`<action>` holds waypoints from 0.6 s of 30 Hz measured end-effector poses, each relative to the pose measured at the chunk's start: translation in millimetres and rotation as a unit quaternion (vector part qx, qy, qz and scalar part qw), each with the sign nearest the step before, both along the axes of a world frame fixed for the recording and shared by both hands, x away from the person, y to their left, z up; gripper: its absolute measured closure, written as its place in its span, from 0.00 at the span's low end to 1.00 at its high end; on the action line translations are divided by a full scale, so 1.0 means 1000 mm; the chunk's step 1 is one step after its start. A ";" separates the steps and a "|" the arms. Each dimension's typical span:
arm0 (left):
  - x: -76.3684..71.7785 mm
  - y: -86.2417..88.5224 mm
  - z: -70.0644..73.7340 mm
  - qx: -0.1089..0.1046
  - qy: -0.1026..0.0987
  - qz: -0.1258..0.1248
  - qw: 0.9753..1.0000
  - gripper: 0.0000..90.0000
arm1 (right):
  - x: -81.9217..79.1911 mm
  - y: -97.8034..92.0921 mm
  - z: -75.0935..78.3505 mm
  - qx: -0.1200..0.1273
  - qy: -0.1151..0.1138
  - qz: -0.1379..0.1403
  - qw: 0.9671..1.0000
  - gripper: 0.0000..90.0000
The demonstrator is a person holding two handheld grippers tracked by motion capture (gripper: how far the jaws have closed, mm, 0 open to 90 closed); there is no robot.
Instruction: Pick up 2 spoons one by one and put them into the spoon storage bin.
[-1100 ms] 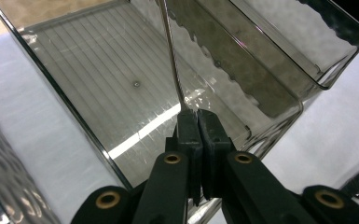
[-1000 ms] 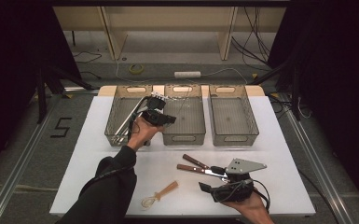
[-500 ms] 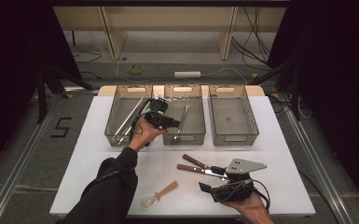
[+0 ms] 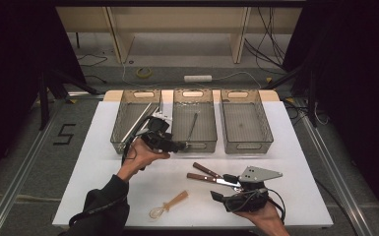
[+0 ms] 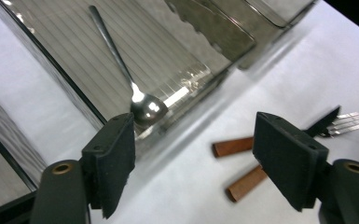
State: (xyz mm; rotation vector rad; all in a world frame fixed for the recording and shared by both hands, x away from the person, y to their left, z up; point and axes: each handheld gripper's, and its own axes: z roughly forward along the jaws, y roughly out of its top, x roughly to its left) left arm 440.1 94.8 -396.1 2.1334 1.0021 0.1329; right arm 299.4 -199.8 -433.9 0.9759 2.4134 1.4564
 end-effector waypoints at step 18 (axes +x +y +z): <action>-0.046 0.009 0.000 0.018 -0.013 -0.027 0.999 0.23 | 0.000 -0.001 -0.001 -0.005 -0.001 0.001 1.000 0.31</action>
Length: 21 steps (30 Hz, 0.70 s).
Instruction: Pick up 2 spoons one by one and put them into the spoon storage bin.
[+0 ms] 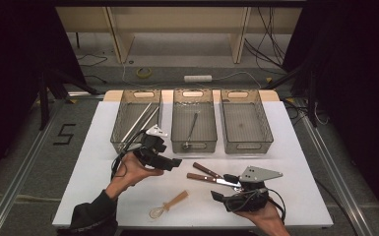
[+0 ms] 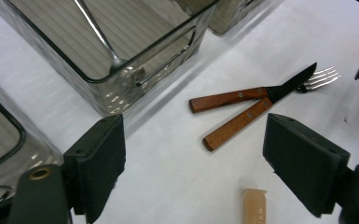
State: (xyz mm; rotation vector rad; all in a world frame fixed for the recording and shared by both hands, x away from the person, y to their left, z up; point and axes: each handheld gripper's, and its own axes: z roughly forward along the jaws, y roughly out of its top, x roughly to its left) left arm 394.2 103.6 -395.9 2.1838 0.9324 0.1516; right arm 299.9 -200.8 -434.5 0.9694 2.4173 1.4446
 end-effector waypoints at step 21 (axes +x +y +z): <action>-0.033 -0.016 -0.021 0.061 0.020 -0.031 0.997 0.21 | -0.001 0.000 0.000 -0.001 0.000 0.000 1.000 0.31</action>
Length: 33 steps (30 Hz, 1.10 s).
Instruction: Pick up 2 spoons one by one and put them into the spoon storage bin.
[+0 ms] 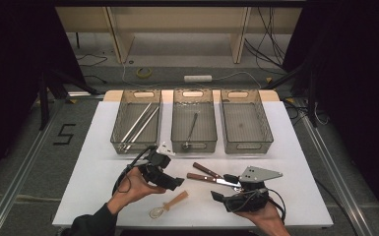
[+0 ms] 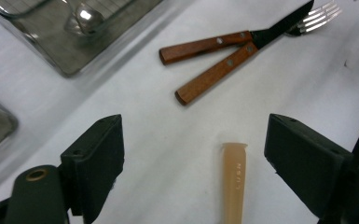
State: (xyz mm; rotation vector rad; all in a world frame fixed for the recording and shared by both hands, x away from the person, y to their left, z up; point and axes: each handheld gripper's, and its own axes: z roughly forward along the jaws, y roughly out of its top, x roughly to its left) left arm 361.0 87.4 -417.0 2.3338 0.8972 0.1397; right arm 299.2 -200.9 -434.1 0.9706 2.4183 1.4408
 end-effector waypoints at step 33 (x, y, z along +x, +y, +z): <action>-0.037 -0.018 -0.040 0.078 0.033 -0.061 0.995 0.52 | 0.001 -0.001 0.000 -0.001 0.004 -0.002 1.000 0.31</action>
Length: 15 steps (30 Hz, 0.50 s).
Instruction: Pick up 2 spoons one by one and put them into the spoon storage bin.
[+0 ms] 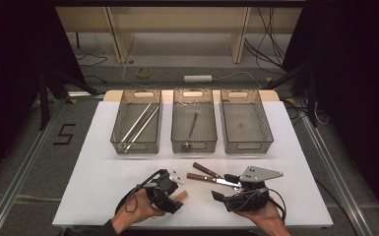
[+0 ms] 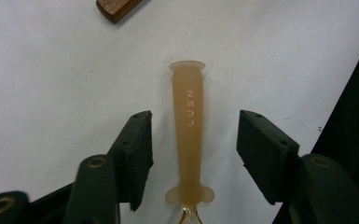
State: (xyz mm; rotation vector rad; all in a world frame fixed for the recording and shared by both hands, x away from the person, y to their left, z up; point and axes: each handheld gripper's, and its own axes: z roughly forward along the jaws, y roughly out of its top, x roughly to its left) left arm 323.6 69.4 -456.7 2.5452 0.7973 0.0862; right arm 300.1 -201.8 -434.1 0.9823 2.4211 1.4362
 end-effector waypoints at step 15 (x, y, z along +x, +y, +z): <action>-0.005 -0.009 -0.010 0.036 -0.020 -0.018 0.999 0.78 | 0.000 0.001 -0.001 -0.003 -0.001 0.001 1.000 0.31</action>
